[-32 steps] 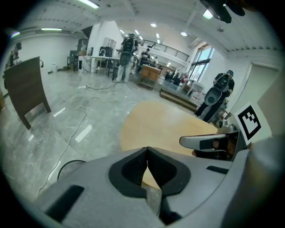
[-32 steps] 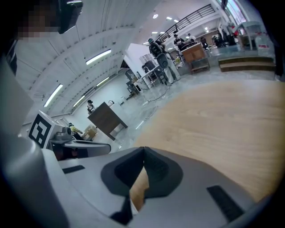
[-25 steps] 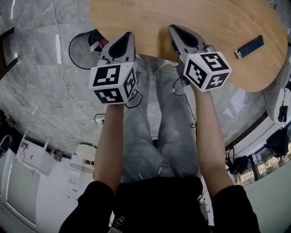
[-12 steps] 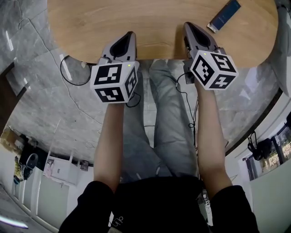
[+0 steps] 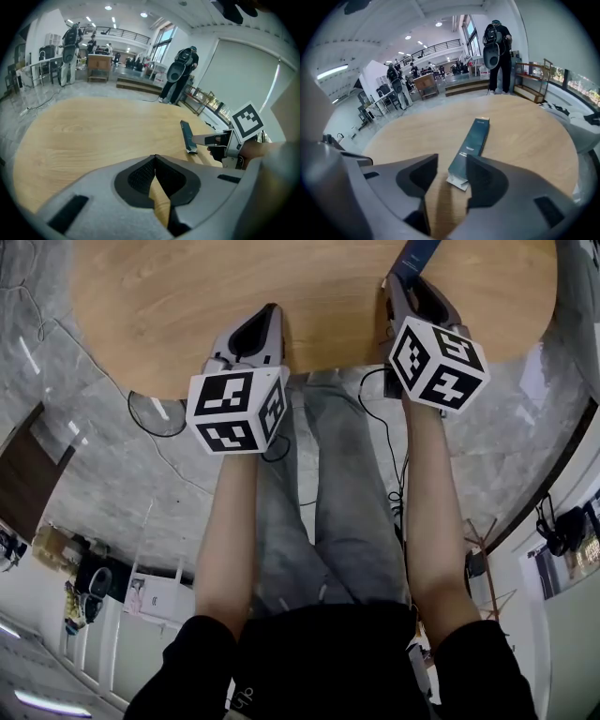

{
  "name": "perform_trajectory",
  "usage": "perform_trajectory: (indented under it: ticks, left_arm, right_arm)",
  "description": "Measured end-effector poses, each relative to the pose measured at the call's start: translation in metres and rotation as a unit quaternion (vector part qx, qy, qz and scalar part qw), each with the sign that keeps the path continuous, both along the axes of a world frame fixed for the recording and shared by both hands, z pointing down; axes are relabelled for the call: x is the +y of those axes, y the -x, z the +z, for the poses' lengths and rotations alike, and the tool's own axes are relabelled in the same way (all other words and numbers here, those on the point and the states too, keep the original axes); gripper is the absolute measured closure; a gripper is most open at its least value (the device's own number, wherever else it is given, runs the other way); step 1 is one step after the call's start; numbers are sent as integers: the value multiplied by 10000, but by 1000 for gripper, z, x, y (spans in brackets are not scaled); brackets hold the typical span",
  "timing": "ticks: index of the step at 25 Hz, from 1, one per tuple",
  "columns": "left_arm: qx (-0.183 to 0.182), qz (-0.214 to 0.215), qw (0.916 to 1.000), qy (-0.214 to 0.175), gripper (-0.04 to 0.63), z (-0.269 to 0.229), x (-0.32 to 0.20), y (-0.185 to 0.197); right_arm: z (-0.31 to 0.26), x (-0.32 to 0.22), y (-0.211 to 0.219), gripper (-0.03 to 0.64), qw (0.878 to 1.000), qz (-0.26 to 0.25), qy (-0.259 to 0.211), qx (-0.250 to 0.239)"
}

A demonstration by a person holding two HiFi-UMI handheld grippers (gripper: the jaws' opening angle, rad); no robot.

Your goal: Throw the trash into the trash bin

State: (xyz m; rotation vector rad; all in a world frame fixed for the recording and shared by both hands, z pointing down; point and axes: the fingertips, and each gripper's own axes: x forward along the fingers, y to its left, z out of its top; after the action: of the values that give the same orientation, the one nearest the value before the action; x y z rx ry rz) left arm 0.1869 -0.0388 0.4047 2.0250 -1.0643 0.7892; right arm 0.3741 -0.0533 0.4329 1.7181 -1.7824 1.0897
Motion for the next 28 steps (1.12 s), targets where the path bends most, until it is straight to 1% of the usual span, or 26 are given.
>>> perform_trajectory:
  ticks: [1,3,5,8,15,20,28]
  left_arm:
    - [4,30,10000,0,588,1,-2,-4]
    - [4,68,10000,10,588,1,-5,-10]
    - [-1,79,10000,29,588,1,-7,-14]
    - [-19,51,10000,42,588,3,-12,-16]
    - [-1,-185,9998,52,588,5,-15,-4]
    - [22,-485,9988,38,588,5,-14,19]
    - [6,-1008,9949,59,588,1,2,77]
  right_arm:
    - [5,-1,-2,404,9999,-11,107,23]
    - [13,-2,-6,383,9993,-52,324,157]
    - [21,-3,-9,379,9980,-61,539,325]
    - [33,-7,-12,379,9959,14,798,419]
    - [38,-10,-17,379,9937,241,1013,418]
    - [30,-13,-4,391,9955,91,915,228]
    - [9,-27,61,407,9974,-382,602,-63]
